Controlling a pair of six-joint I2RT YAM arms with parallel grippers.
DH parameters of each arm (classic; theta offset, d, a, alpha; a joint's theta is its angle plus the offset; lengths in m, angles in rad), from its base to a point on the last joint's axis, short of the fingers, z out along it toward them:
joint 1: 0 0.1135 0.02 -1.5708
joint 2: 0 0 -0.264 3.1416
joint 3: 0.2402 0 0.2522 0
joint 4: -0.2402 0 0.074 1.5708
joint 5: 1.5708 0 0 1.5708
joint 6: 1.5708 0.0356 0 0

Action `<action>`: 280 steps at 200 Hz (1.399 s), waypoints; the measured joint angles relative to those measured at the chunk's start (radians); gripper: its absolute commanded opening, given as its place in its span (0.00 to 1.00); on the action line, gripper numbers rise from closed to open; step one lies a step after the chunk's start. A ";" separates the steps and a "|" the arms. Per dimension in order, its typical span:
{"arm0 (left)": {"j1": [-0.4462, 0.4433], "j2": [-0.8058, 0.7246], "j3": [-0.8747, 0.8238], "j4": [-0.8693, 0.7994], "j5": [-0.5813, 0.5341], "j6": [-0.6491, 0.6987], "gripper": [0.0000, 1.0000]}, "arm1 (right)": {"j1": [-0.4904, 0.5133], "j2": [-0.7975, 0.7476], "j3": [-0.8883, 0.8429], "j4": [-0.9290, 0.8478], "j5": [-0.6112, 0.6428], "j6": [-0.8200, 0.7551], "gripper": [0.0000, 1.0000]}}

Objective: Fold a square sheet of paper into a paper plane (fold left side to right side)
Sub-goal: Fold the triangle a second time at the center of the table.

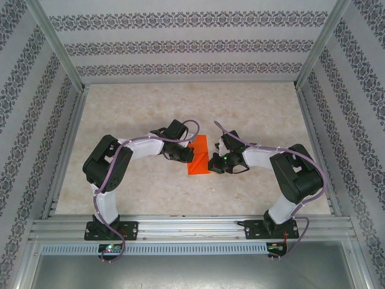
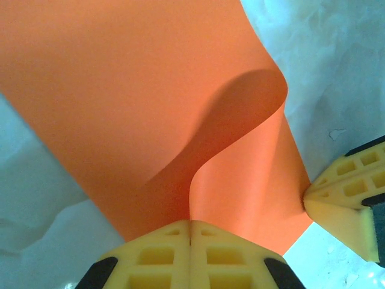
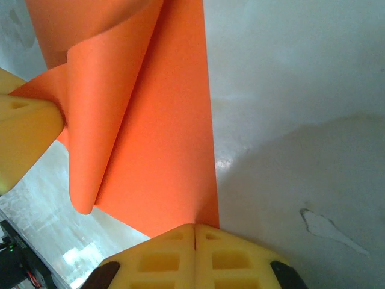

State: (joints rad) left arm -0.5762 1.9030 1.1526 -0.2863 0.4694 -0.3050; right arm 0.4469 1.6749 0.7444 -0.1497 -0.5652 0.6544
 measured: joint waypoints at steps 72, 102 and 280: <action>0.009 0.000 0.000 -0.005 -0.011 0.010 0.00 | 0.000 0.002 0.002 -0.001 0.000 0.000 0.00; 0.009 0.000 0.000 -0.005 -0.011 0.010 0.00 | 0.000 0.002 0.002 -0.001 0.000 0.000 0.00; 0.022 0.005 0.000 -0.005 -0.025 0.011 0.00 | 0.000 0.002 0.002 -0.001 0.000 0.000 0.00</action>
State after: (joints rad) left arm -0.5541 1.9076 1.1526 -0.2909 0.4442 -0.2943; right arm 0.4469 1.6772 0.7464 -0.1505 -0.5655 0.6540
